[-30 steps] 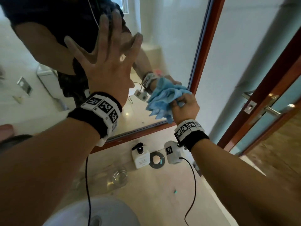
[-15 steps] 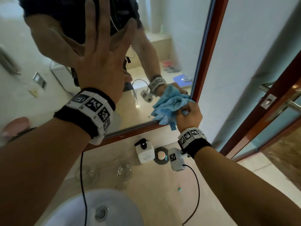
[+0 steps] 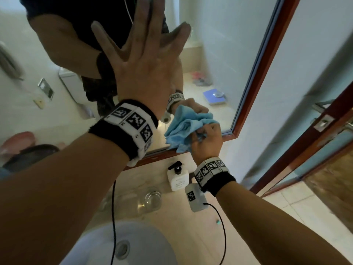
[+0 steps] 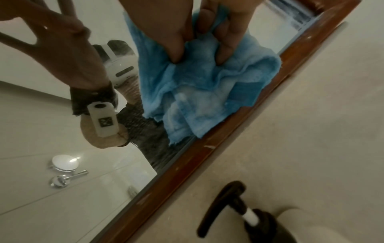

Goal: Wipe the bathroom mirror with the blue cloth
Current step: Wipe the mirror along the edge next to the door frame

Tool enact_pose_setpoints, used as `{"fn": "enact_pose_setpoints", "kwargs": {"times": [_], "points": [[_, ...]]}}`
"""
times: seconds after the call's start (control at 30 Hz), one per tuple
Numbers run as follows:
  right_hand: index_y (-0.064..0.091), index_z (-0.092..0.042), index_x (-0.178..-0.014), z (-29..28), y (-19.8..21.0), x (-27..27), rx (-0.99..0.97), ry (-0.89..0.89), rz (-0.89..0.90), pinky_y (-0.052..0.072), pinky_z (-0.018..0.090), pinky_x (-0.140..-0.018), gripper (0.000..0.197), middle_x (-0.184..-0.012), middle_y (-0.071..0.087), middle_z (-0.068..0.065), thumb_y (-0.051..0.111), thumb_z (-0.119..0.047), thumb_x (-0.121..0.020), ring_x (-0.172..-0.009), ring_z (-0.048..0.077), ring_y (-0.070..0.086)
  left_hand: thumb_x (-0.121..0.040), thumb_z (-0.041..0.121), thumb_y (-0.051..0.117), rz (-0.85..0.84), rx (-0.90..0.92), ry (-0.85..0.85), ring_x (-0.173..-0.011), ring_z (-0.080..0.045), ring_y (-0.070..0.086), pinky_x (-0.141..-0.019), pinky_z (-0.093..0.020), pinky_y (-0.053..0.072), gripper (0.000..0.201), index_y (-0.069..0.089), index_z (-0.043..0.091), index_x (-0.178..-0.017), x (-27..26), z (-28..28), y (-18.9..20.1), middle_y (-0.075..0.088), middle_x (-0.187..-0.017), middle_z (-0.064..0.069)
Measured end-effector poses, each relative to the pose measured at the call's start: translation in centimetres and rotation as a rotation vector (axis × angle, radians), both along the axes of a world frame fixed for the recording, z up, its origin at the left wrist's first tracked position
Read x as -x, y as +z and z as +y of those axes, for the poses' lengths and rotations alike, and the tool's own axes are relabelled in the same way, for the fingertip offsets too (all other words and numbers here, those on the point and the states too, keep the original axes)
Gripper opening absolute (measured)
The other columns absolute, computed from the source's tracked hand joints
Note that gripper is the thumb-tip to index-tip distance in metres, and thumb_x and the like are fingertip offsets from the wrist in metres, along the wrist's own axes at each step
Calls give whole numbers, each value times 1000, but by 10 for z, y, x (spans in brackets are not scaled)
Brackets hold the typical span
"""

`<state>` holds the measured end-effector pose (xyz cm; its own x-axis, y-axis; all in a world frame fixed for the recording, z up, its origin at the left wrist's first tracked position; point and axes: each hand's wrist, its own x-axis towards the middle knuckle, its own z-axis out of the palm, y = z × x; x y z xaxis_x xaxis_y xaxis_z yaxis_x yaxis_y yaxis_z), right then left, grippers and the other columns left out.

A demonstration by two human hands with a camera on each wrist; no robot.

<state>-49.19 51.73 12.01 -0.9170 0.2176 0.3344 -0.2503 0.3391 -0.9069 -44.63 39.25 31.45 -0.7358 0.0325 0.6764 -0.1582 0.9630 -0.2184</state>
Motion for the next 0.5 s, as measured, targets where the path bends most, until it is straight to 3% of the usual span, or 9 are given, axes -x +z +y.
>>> {"fn": "enact_pose_setpoints", "kwargs": {"times": [0.13, 0.2, 0.37, 0.5], "points": [[55, -20, -72, -28, 4, -17, -68, 61, 90, 49, 32, -72, 20, -94, 47, -2, 74, -14, -74, -84, 24, 54, -74, 31, 79, -18, 72, -31, -152, -25, 3, -108, -76, 9, 101, 16, 40, -153, -9, -19, -4, 1, -165, -4], [56, -21, -70, -46, 5, -28, -139, 96, 117, 49, 38, -70, 15, -94, 49, 2, 71, -21, -72, -83, 29, 53, -73, 32, 79, -41, 64, -49, -152, -24, 1, -109, -74, 8, 103, 15, 40, -153, -15, -32, -5, -1, -165, -1], [59, -15, -72, -60, 7, -36, -215, 82, 145, 47, 37, -70, 15, -97, 52, 7, 72, -22, -76, -84, 28, 50, -67, 35, 83, -61, -14, 15, -152, -28, 0, -106, -75, 13, 114, 10, 44, -153, -46, -66, -13, -2, -165, -1], [60, -14, -75, -56, 9, -36, -262, 93, 149, 45, 33, -73, 14, -99, 53, 10, 72, -19, -77, -87, 28, 52, -62, 42, 85, -59, -152, 168, -151, -33, -2, -107, -77, 8, 123, 3, 50, -152, -81, -90, -11, -5, -165, -6]]}}
